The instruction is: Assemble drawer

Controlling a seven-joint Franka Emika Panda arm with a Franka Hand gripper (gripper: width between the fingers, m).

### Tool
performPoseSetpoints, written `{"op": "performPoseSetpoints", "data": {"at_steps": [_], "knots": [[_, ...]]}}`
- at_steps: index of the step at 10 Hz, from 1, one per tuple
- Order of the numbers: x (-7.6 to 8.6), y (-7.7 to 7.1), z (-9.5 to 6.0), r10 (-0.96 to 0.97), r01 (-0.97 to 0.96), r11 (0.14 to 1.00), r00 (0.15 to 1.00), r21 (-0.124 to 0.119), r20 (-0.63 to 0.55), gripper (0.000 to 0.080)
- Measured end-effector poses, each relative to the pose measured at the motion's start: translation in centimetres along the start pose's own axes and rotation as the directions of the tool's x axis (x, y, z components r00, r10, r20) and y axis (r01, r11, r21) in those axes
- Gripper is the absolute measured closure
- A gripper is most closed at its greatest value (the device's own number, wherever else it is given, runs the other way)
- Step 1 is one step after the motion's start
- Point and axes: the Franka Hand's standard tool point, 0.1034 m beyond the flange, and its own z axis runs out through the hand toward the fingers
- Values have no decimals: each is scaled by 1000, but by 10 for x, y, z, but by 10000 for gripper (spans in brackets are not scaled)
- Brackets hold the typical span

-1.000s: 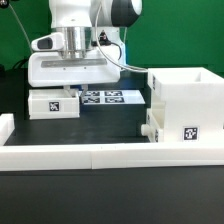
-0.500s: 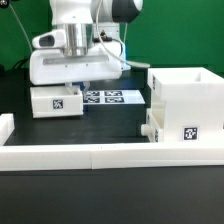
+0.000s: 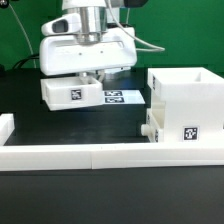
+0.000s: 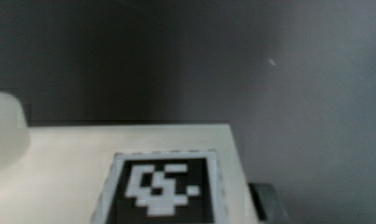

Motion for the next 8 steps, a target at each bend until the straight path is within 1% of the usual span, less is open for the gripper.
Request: {"op": "performPoseSetpoints", "data": {"at_steps": [1, 2, 3, 5, 6, 8], "knots": [[10, -2, 0, -10, 10, 1000, 1000, 4, -7, 757], [23, -4, -2, -17, 17, 1000, 1000, 3, -24, 757], [35, -9, -5, 13, -13, 1000, 999, 10, -32, 757], [65, -30, -7, 43, -42, 999, 999, 34, -33, 757], [70, -37, -4, 32, -30, 999, 999, 39, -32, 757], [69, -37, -1, 25, -24, 999, 999, 42, -28, 757]]}}
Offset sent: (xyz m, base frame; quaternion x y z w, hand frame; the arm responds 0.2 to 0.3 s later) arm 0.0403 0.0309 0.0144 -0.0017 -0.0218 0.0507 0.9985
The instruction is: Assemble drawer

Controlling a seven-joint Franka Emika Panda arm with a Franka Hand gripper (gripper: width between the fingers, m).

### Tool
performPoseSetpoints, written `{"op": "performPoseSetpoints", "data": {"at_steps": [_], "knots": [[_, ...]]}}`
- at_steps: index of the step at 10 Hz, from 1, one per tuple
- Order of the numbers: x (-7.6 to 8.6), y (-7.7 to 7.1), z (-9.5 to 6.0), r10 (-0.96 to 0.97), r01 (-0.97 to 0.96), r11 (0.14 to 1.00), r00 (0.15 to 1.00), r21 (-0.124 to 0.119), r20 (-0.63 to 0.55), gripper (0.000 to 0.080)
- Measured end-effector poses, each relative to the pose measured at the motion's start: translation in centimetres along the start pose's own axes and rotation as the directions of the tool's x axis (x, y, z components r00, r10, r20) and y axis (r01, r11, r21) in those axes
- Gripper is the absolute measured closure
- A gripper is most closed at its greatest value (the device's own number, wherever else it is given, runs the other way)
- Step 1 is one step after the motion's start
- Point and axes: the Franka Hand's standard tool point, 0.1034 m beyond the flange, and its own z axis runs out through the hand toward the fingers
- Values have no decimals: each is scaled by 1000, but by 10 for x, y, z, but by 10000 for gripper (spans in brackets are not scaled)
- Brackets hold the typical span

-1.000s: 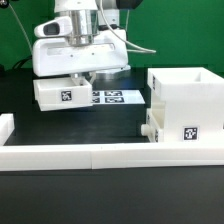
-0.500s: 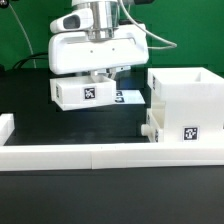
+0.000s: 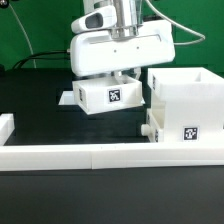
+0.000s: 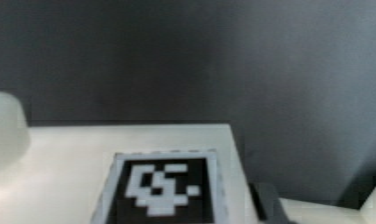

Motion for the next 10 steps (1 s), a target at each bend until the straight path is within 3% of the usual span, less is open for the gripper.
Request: {"op": "performPoseSetpoints", "data": {"at_steps": [3, 5, 8, 10], "knots": [[-1, 0, 1, -45, 45, 999, 999, 0, 2, 757], [-19, 20, 6, -286, 286, 958, 958, -10, 11, 757], [-11, 35, 5, -559, 560, 829, 828, -4, 25, 757], [-3, 39, 4, -642, 643, 766, 766, 2, 34, 757]]}}
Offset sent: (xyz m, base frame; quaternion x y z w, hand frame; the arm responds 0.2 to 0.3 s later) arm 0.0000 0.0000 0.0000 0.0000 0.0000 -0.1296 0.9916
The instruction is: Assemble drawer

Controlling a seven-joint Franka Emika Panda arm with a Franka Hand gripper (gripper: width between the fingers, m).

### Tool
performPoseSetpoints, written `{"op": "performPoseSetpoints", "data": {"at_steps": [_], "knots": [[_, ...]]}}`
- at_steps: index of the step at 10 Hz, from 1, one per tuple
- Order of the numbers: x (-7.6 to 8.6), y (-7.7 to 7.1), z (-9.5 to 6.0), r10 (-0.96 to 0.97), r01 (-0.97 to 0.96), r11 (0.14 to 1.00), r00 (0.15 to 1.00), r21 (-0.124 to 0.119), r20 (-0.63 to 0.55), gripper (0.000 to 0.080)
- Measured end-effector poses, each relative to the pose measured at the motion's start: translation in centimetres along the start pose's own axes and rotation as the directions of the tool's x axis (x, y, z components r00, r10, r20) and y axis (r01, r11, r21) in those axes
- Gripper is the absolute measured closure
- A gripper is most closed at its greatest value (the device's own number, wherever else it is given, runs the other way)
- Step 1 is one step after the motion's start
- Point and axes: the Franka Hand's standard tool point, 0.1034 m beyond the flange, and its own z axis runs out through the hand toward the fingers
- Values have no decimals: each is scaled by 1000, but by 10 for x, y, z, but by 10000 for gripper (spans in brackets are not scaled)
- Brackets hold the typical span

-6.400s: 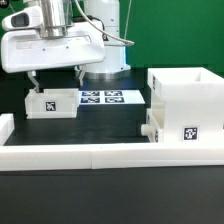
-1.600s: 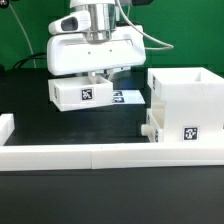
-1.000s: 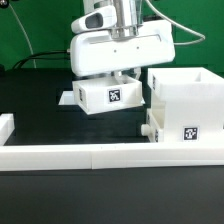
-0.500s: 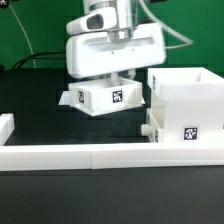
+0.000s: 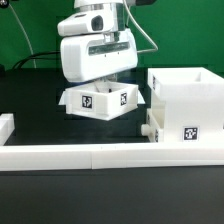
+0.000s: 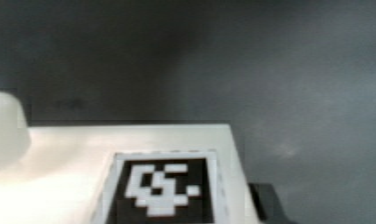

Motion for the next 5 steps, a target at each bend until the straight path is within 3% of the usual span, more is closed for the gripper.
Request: {"op": "performPoseSetpoints", "data": {"at_steps": [5], "knots": [[-3, 2, 1, -348, 348, 938, 938, 1, 16, 757]]}}
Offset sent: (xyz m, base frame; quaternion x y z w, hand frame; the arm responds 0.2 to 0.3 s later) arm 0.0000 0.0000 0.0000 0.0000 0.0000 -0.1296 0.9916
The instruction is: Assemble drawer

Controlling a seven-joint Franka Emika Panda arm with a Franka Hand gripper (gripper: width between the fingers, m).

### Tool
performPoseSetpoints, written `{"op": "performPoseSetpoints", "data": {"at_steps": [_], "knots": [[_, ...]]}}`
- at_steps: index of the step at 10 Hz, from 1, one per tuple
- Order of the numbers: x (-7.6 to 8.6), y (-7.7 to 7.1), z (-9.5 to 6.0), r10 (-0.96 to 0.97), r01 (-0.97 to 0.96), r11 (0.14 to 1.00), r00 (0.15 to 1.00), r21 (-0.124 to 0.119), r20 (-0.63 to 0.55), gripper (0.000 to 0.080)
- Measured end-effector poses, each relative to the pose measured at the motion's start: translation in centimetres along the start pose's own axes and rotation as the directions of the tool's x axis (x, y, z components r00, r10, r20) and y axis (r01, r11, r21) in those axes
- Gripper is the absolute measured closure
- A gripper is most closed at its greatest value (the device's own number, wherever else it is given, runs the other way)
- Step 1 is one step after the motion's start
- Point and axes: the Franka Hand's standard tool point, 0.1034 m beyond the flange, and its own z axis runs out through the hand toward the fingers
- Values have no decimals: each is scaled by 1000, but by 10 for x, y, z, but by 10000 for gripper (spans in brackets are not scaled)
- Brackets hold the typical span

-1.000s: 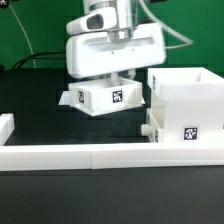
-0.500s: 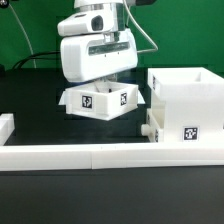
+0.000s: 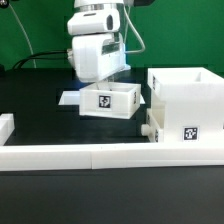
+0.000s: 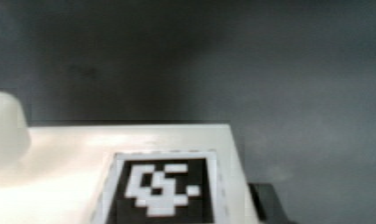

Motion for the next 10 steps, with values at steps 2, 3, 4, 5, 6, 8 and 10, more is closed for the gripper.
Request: {"op": "performPoseSetpoints", "data": {"at_steps": [2, 3, 4, 5, 6, 8, 10], "knots": [[-1, 10, -3, -33, 32, 999, 999, 26, 10, 757], [1, 18, -5, -33, 33, 999, 999, 26, 10, 757], [2, 24, -6, -35, 35, 999, 999, 25, 9, 757], [5, 30, -4, -37, 37, 999, 999, 30, 7, 757], [9, 34, -2, -41, 41, 998, 999, 39, 6, 757], [8, 35, -1, -39, 38, 998, 999, 42, 5, 757], [7, 31, 0, -36, 36, 997, 999, 71, 10, 757]]}}
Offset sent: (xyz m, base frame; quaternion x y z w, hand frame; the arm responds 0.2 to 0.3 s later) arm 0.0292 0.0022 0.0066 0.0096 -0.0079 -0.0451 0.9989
